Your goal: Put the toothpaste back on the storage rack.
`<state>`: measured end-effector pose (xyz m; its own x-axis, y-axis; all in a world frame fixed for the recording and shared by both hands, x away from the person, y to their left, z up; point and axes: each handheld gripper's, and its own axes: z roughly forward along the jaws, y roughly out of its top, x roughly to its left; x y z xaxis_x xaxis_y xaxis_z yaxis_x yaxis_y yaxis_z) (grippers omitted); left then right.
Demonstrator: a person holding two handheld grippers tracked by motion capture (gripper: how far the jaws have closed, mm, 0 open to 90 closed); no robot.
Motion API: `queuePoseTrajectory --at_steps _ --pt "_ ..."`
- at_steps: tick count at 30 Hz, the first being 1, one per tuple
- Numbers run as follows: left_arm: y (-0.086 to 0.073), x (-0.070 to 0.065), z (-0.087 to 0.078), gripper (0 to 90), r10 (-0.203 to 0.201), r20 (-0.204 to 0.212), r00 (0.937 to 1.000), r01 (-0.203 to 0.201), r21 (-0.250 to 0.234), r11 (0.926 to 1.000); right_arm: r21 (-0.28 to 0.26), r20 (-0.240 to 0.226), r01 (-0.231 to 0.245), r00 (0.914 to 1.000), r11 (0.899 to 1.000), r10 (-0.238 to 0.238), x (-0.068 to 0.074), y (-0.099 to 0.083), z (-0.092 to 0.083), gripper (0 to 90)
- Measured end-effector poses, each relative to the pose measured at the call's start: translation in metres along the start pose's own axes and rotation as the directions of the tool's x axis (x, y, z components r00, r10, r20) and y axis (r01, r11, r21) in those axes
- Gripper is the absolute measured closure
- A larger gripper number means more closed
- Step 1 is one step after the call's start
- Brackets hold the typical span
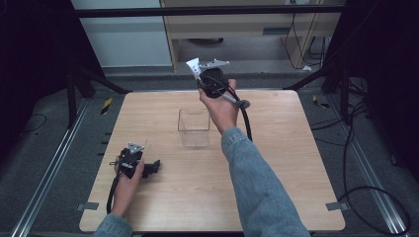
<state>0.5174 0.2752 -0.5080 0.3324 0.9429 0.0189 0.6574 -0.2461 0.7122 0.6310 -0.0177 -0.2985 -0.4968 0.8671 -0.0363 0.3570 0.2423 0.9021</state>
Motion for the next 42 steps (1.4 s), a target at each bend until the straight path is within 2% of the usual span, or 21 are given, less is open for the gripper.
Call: queuePoseTrajectory --at_steps 16,25,42 --pt "0.0 0.0 0.0 0.0 0.0 0.0 1.0 0.0 0.0 1.0 -0.001 -0.018 -0.008 0.9998 1.0 0.008 0.008 -0.003 0.016 78.7" --pt "0.0 0.0 0.0 0.0 0.0 0.0 1.0 0.0 0.0 1.0 -0.001 -0.032 0.003 0.9995 1.0 -0.003 0.015 -0.004 0.023 78.7" --pt "0.0 0.0 0.0 0.0 0.0 0.0 1.0 0.0 0.0 1.0 -0.003 -0.041 -0.013 0.9991 1.0 0.013 0.02 -0.008 0.034 78.7"
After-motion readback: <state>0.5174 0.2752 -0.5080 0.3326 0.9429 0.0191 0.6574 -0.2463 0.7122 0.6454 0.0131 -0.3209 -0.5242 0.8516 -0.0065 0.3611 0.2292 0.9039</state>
